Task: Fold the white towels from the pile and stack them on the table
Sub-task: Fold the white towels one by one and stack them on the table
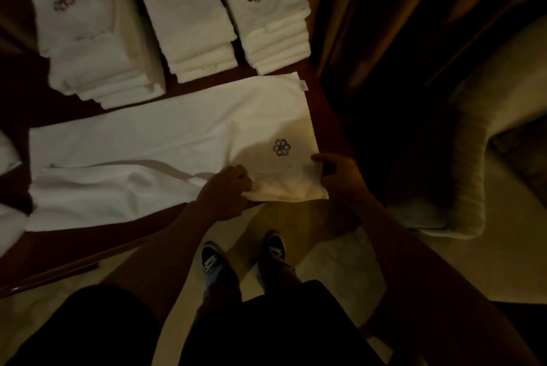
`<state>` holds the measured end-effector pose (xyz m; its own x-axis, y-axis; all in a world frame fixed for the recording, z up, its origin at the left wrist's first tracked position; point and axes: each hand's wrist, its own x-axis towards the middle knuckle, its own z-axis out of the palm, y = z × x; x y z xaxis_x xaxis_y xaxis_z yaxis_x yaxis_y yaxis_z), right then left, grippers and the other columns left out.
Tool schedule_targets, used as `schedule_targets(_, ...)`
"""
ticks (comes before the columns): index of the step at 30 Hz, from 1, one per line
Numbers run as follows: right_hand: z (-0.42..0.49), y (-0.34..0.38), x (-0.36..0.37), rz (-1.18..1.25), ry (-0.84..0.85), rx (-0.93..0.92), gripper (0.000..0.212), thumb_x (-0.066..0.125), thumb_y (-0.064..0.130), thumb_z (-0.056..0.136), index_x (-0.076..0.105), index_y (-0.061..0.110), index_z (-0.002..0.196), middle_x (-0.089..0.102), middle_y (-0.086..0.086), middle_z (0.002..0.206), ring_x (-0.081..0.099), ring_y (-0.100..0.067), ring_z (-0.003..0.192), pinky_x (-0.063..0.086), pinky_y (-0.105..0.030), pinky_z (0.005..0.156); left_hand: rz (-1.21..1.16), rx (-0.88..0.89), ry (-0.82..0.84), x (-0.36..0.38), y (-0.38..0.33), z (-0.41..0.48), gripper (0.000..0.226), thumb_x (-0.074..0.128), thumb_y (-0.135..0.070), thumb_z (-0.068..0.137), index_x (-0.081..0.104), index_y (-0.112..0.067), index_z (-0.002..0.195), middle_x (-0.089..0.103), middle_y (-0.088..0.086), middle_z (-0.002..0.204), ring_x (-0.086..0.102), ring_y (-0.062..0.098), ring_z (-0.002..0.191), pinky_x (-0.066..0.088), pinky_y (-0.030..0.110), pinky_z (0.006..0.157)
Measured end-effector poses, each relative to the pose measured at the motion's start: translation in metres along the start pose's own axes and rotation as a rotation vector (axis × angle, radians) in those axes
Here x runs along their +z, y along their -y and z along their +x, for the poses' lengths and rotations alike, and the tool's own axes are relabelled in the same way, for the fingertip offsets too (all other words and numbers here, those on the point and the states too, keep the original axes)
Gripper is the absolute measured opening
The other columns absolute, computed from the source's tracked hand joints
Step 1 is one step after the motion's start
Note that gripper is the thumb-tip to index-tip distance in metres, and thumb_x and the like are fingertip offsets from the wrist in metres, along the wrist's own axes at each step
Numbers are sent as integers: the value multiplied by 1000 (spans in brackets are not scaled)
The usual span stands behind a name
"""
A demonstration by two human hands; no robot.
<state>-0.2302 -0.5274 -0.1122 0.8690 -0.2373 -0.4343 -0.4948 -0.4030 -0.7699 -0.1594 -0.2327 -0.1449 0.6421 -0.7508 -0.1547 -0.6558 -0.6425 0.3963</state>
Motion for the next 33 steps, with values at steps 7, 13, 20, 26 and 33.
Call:
schedule_targets(7, 2, 2, -8, -97, -68, -50, 25, 69, 13, 93, 69, 10, 117, 69, -5, 104, 65, -15, 83, 55, -17, 66, -210, -374, -221, -35, -10, 1, 10, 54, -23, 99, 58, -17, 106, 67, 13, 82, 62, 36, 72, 45, 33, 60)
schedule_targets(13, 25, -1, -7, -130, -137, -49, 55, 49, 57, 93, 64, 5, 81, 61, -16, 72, 61, -28, 64, 50, -43, 59, -305, -550, -315, -54, 3, 18, 16, 52, -39, 99, 57, -30, 111, 69, 9, 91, 66, 29, 82, 55, 38, 72)
schedule_targets(20, 46, 2, 2, -187, -233, 150, 34, 57, 36, 101, 67, 5, 111, 59, -5, 89, 55, -20, 77, 40, -30, 68, 14, -582, -400, -49, 17, 38, 41, 69, -39, 87, 57, -17, 120, 55, 12, 117, 53, 34, 110, 49, 49, 84)
schedule_targets(26, 56, 1, 9, -181, -205, 206, 32, 59, 32, 100, 64, 6, 118, 56, -3, 82, 52, -16, 67, 39, -29, 64, 145, -407, -291, -29, 26, 20, 28, 68, -31, 87, 65, -12, 107, 55, 10, 110, 55, 34, 104, 50, 45, 78)
schedule_targets(33, 67, -6, 4, -361, -263, 340, 33, 60, 32, 96, 62, 15, 124, 63, -16, 122, 59, -38, 109, 50, -45, 84, 14, -388, -176, -17, 29, 7, 36, 60, -31, 93, 63, -16, 125, 56, 8, 137, 49, 30, 129, 43, 47, 99)
